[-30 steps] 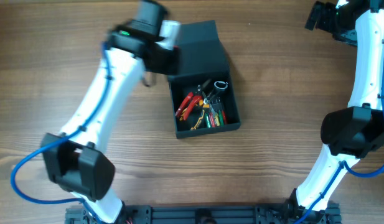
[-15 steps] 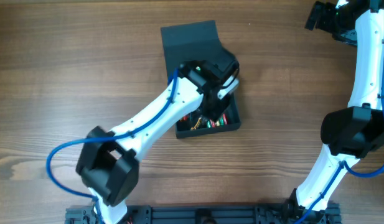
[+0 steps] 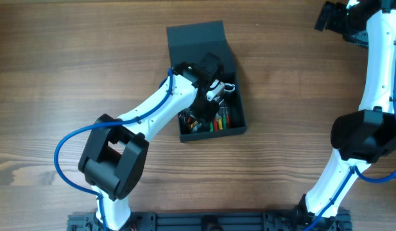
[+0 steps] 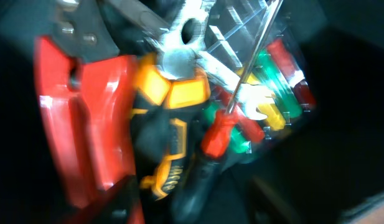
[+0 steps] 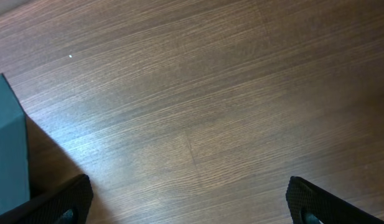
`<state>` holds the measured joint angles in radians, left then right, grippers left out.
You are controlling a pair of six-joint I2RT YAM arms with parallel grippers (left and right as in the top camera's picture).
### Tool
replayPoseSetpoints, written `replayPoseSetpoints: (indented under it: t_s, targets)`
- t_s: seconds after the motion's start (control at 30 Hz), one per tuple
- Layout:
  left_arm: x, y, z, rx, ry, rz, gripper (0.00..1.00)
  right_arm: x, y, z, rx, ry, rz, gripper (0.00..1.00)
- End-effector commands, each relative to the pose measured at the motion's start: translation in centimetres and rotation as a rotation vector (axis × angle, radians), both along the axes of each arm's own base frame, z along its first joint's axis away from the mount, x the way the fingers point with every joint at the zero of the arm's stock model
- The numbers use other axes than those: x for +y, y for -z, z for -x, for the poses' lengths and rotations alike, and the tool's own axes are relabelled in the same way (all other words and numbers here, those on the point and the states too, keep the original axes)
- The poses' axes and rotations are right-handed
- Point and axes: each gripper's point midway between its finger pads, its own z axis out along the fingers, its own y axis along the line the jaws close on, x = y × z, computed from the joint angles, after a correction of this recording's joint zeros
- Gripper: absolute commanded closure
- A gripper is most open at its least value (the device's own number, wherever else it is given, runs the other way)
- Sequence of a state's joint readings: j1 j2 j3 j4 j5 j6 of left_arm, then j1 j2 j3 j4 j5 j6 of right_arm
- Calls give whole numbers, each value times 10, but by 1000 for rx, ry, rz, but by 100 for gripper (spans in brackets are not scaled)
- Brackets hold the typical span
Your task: Pack container
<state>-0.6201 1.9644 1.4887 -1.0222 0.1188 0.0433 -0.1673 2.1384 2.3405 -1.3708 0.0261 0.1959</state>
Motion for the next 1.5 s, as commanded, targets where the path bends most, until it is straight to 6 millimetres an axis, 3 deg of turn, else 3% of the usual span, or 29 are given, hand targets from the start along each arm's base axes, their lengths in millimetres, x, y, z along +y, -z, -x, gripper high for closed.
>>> replayPoseSetpoints:
  t_s: [0.0, 0.07, 0.1, 0.17, 0.27, 0.3, 0.33, 0.37, 0.4, 0.47, 0.5, 0.53, 0.57, 0.6, 0.67, 0.73, 0.83, 0.93, 1.0, 1.07, 1.2, 1.47]
  targets:
    - [-5, -2, -1, 11, 1, 26, 15, 3, -18, 0, -46, -15, 8, 0]
    - [-22, -27, -10, -23, 7, 109, 14, 3, -18, 0, -46, -15, 8, 0]
    - [-32, -55, -24, -90, 2, 161, 15, 3, -18, 0, -46, -15, 8, 0]
    - [-50, -113, -49, -222, -9, 260, 16, 3, -18, 0, -46, -15, 8, 0]
    - [-65, -235, -80, -487, -14, 428, 16, 3, -18, 0, -46, -15, 8, 0]
    - [-54, -267, -92, -575, -91, 435, 18, 3, -18, 0, -46, -15, 8, 0]
    - [-34, -284, -106, -633, -215, 410, 32, 3, -18, 0, -45, -15, 7, 0]
    - [-5, -288, -118, -655, -372, 369, 45, 2, -18, 0, -45, -16, 13, 0]
    - [17, -284, -123, -635, -479, 342, 56, 2, -20, -3, -59, -16, 15, 0]
    - [70, -261, -128, -535, -682, 273, 66, 5, -22, -8, -80, -28, -2, 1]
    - [95, -251, -130, -485, -732, 248, 76, 17, -20, -6, -72, -113, -41, 28]
    - [107, -247, -130, -465, -757, 238, 90, 26, -20, -7, -79, -185, -64, 54]
    - [124, -243, -133, -451, -794, 220, 96, 34, -21, -7, -87, -242, -89, 80]
    - [144, -239, -135, -446, -810, 189, 96, 55, -25, -9, -122, -383, -150, 96]
    - [167, -238, -139, -473, -733, 136, 96, 89, -34, -10, -182, -588, -219, 96]
    - [172, -226, -146, -484, -649, 105, 96, 107, -33, -11, -189, -653, -208, 96]
    - [159, -189, -148, -410, -567, 127, 96, 126, -17, -11, -155, -686, -210, 96]
    - [128, -126, -141, -255, -474, 291, 96, 144, 26, -5, -58, -718, -190, 96]
    - [124, -106, -133, -177, -458, 379, 96, 151, 48, 1, -13, -727, -202, 96]
    - [131, -81, -119, -50, -474, 518, 96, 154, 84, 13, 59, -720, -231, 96]
    - [155, -50, -104, 112, -563, 655, 96, 155, 124, 32, 140, -712, -267, 96]
    - [133, -21, -110, 227, -555, 808, 96, 177, 155, 32, 166, -728, -392, 96]
